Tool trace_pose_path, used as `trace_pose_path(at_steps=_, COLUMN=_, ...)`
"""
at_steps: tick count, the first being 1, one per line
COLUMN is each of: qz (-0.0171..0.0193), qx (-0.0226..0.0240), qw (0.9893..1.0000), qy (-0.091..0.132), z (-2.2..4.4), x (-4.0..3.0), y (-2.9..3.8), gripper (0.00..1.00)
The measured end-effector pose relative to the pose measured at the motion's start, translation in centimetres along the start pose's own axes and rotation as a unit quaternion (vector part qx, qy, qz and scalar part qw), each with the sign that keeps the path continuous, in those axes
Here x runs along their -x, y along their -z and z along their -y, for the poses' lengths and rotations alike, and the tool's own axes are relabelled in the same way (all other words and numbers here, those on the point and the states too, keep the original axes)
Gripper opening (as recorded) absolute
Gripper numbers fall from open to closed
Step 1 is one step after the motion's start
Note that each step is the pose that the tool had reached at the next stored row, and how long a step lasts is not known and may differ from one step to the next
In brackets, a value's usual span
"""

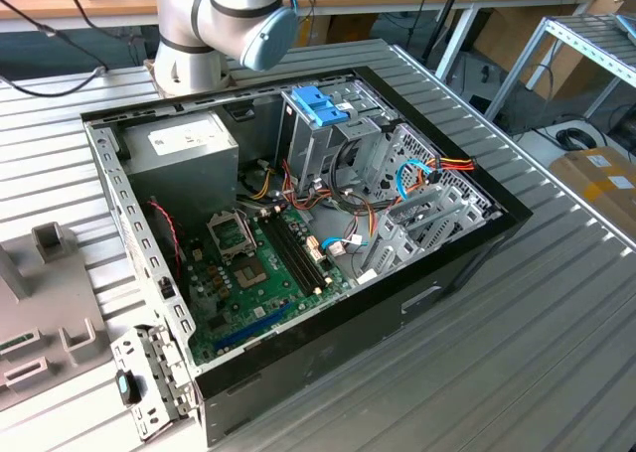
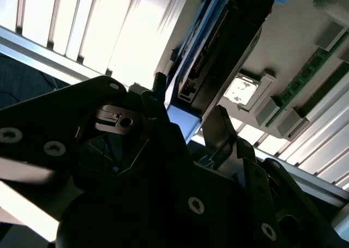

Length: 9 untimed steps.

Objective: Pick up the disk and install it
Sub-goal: 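Pick up the disk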

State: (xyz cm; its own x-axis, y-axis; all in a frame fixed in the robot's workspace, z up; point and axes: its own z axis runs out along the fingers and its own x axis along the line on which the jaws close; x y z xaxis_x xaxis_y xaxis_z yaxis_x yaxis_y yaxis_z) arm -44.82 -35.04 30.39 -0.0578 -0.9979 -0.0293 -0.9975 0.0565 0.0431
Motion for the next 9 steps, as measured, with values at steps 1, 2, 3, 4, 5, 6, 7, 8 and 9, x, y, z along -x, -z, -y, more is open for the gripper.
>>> trace_pose_path(at_steps=1, qz=0.0000, qx=0.0000, qw=1.0000, qy=0.000, z=-0.07, x=-0.01, y=-0.14, gripper=0.54)
trace_pose_path(at_steps=2, qz=0.0000, qx=-0.0001, qw=1.0000, qy=0.000, z=-0.15, x=-0.02, y=-0.33, gripper=0.54)
trace_pose_path(at_steps=3, qz=0.0000, qx=0.0000, qw=1.0000, qy=0.000, z=-0.22, x=-0.03, y=-0.49, gripper=0.54)
trace_pose_path(at_steps=4, qz=0.0000, qx=-0.0001, qw=1.0000, qy=0.000, z=-0.27, x=-0.03, y=-0.63, gripper=0.54)
trace_pose_path(at_steps=5, qz=0.0000, qx=0.0000, qw=1.0000, qy=0.000, z=-0.29, x=-0.04, y=-0.75, gripper=0.54)
trace_pose_path(at_steps=6, qz=0.0001, qx=-0.0001, qw=1.0000, qy=0.000, z=-0.30, x=-0.05, y=-0.89, gripper=0.54)
trace_pose_path(at_steps=7, qz=0.0001, qx=0.0000, qw=1.0000, qy=0.000, z=-0.32, x=-0.05, y=-1.11, gripper=0.54)
trace_pose_path(at_steps=8, qz=0.0000, qx=0.0000, qw=1.0000, qy=0.000, z=-0.33, x=-0.06, y=-1.28, gripper=0.54)
trace_pose_path(at_steps=9, qz=0.0000, qx=0.0001, qw=1.0000, qy=0.000, z=-0.33, x=-0.06, y=-1.28, gripper=0.54)
